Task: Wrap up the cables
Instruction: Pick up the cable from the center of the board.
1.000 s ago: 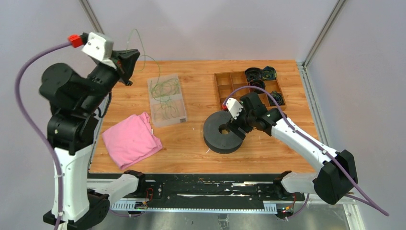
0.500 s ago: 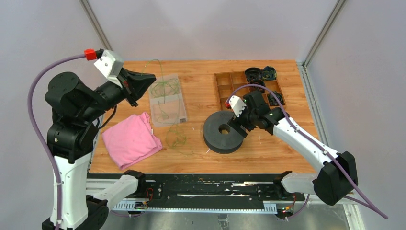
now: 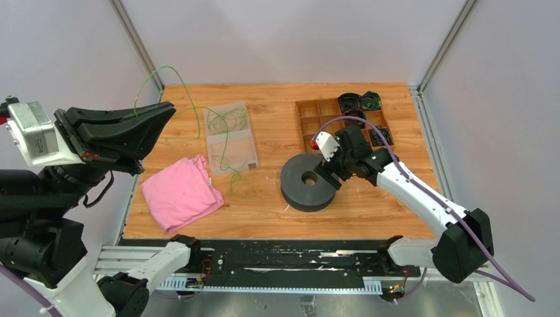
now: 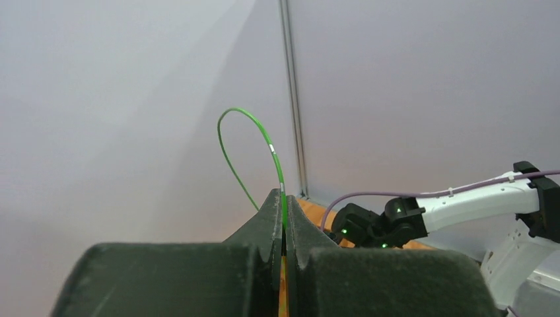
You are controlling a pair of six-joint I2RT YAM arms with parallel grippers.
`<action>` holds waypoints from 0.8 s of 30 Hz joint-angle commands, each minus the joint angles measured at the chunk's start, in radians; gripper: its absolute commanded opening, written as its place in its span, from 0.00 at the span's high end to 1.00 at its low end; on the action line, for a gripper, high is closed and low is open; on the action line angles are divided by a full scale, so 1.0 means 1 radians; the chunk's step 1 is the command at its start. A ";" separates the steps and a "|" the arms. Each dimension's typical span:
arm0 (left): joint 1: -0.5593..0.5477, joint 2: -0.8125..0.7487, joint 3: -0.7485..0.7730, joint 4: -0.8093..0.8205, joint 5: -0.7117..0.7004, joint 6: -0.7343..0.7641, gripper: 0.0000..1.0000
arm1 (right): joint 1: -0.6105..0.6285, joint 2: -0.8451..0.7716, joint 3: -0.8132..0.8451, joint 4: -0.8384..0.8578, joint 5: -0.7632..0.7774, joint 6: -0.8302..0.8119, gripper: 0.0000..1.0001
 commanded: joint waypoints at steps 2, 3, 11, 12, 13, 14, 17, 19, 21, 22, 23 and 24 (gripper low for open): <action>-0.002 0.058 0.027 -0.004 -0.052 -0.060 1.00 | -0.019 -0.001 -0.016 0.007 0.015 -0.019 0.16; -0.002 0.067 0.052 0.002 -0.062 -0.067 1.00 | -0.019 0.002 -0.016 0.006 0.015 -0.019 0.16; -0.002 0.198 0.292 0.100 -0.070 -0.177 1.00 | -0.020 0.009 -0.018 0.008 0.022 -0.023 0.16; -0.002 0.214 0.317 0.111 -0.061 -0.190 1.00 | -0.020 0.010 -0.019 0.007 0.023 -0.022 0.16; -0.002 0.228 0.344 0.120 -0.049 -0.202 1.00 | -0.020 0.010 -0.020 0.007 0.025 -0.024 0.16; -0.002 0.237 0.374 0.124 -0.041 -0.208 1.00 | -0.020 0.012 -0.020 0.006 0.027 -0.025 0.16; -0.002 0.248 0.445 0.109 -0.019 -0.204 1.00 | -0.022 0.012 -0.020 0.007 0.030 -0.026 0.16; -0.002 0.242 0.458 0.086 0.000 -0.192 1.00 | -0.023 0.014 -0.020 0.007 0.030 -0.028 0.16; -0.002 0.223 0.409 0.067 0.019 -0.181 1.00 | -0.022 0.020 -0.019 0.007 0.030 -0.029 0.16; -0.002 0.204 0.338 0.063 0.024 -0.167 1.00 | -0.022 0.024 -0.018 0.007 0.031 -0.028 0.16; -0.002 0.178 0.246 0.069 0.024 -0.155 1.00 | -0.022 0.025 -0.018 0.007 0.031 -0.028 0.16; -0.002 0.153 0.135 0.077 0.018 -0.136 1.00 | -0.022 0.024 -0.020 0.007 0.030 -0.029 0.16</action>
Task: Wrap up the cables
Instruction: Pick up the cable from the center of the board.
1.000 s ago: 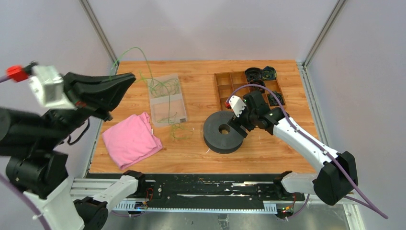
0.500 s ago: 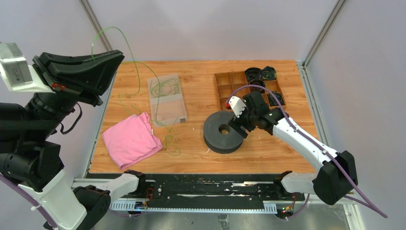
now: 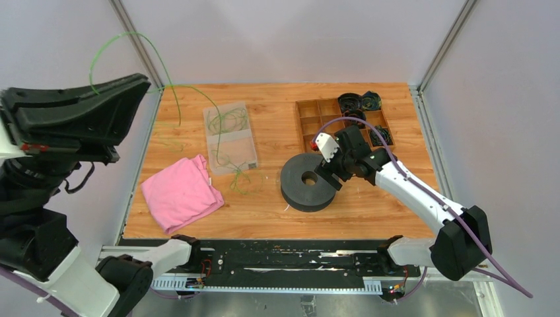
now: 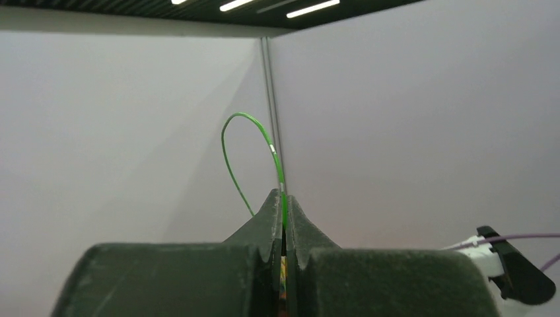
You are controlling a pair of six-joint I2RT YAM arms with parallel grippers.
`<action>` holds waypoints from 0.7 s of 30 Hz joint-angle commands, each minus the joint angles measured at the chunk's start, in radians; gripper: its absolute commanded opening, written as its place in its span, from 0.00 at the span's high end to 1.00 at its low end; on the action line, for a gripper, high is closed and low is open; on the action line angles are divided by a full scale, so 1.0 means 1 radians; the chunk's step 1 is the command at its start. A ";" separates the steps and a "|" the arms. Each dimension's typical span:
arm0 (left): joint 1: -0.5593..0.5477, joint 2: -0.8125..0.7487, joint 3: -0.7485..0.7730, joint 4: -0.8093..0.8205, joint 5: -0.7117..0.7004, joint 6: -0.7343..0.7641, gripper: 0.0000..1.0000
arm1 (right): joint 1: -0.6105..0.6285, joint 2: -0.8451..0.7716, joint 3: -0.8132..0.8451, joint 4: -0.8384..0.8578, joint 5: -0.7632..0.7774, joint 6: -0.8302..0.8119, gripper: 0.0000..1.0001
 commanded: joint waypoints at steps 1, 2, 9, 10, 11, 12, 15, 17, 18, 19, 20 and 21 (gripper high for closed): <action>-0.002 -0.074 -0.345 -0.005 0.024 0.062 1.00 | -0.014 0.008 -0.009 0.002 0.018 -0.019 0.16; -0.002 -0.094 -0.466 -0.008 0.008 0.095 1.00 | -0.013 0.007 -0.009 0.002 0.017 -0.019 0.16; -0.012 -0.197 -1.158 -0.042 0.018 0.350 1.00 | -0.014 0.013 -0.011 0.001 0.020 -0.022 0.16; -0.024 -0.205 -1.233 -0.046 0.002 0.402 1.00 | -0.013 0.017 -0.011 0.001 0.020 -0.023 0.16; -0.036 -0.210 -1.293 -0.050 -0.026 0.450 1.00 | -0.013 0.024 -0.010 0.001 0.021 -0.022 0.16; -0.047 -0.212 -1.344 -0.055 -0.055 0.499 1.00 | -0.013 0.029 -0.009 0.001 0.023 -0.022 0.16; -0.060 -0.210 -1.481 -0.065 -0.124 0.632 0.98 | -0.014 0.039 -0.009 -0.001 0.029 -0.024 0.16; -0.060 -0.204 -1.537 -0.075 -0.156 0.697 0.96 | -0.014 0.040 -0.011 -0.001 0.032 -0.025 0.16; -0.060 -0.201 -1.560 -0.081 -0.167 0.723 0.94 | -0.013 0.039 -0.011 0.000 0.034 -0.025 0.16; -0.060 -0.201 -1.580 -0.090 -0.169 0.750 0.93 | -0.013 0.039 -0.011 0.000 0.036 -0.027 0.16; -0.061 -0.200 -1.598 -0.102 -0.174 0.773 0.92 | -0.013 0.041 -0.010 0.000 0.037 -0.027 0.16; -0.060 -0.201 -1.613 -0.110 -0.182 0.797 0.91 | -0.013 0.043 -0.011 0.000 0.038 -0.028 0.16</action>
